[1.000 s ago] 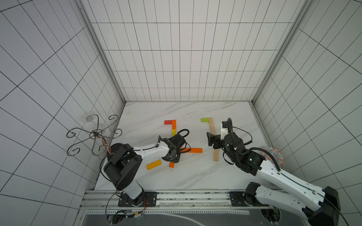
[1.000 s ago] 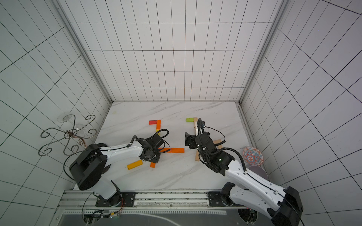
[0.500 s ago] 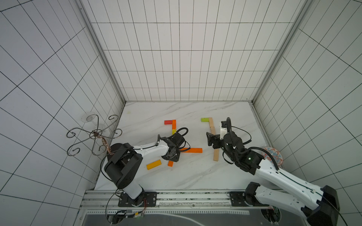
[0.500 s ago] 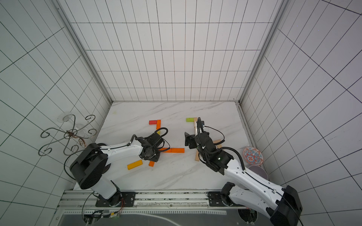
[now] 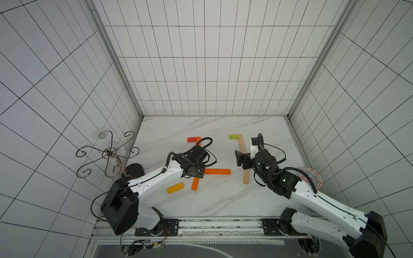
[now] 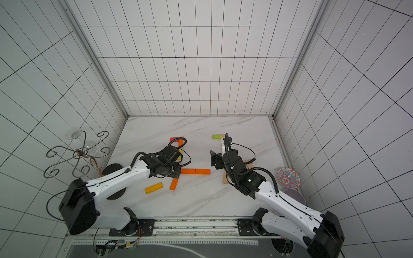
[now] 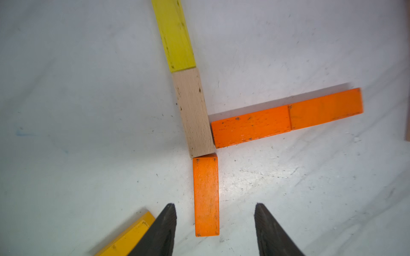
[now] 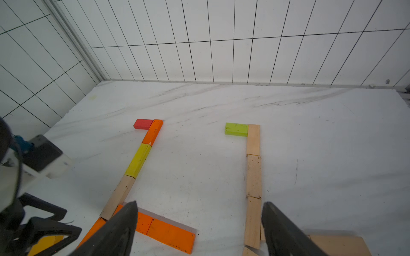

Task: Assemble a giraffe with building blocks
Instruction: Pick up the building block from the center of the board.

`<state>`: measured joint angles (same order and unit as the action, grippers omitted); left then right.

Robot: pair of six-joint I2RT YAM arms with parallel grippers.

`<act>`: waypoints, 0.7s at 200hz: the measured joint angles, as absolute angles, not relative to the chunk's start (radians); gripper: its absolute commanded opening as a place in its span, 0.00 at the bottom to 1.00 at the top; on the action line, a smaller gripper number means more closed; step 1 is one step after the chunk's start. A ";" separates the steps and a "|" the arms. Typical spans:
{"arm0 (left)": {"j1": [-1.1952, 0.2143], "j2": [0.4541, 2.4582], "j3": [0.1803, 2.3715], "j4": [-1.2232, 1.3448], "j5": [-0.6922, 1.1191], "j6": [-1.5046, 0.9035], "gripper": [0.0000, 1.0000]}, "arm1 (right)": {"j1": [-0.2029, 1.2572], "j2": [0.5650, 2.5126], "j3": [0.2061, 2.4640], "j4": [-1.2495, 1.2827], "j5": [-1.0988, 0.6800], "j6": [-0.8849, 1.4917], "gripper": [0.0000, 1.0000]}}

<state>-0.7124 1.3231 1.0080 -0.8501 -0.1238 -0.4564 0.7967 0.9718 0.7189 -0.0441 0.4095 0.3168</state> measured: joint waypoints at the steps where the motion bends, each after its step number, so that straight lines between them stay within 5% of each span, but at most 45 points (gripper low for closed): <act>1: -0.712 1.319 1.010 -0.852 -0.125 -0.456 0.57 | 0.797 0.972 0.719 -0.043 0.408 0.316 0.86; 50: -0.698 1.028 1.096 -0.898 -0.260 -0.464 0.58 | 0.800 1.055 0.707 0.112 0.127 0.178 0.80; 140: -0.678 0.747 1.127 -0.915 -0.412 -0.473 0.62 | 1.080 1.604 0.824 0.157 -0.152 -0.278 0.78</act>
<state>-0.6777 0.7471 1.1275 -0.9146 -0.4118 -0.4732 1.0801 1.6039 0.8242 0.1570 -0.1520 -0.2775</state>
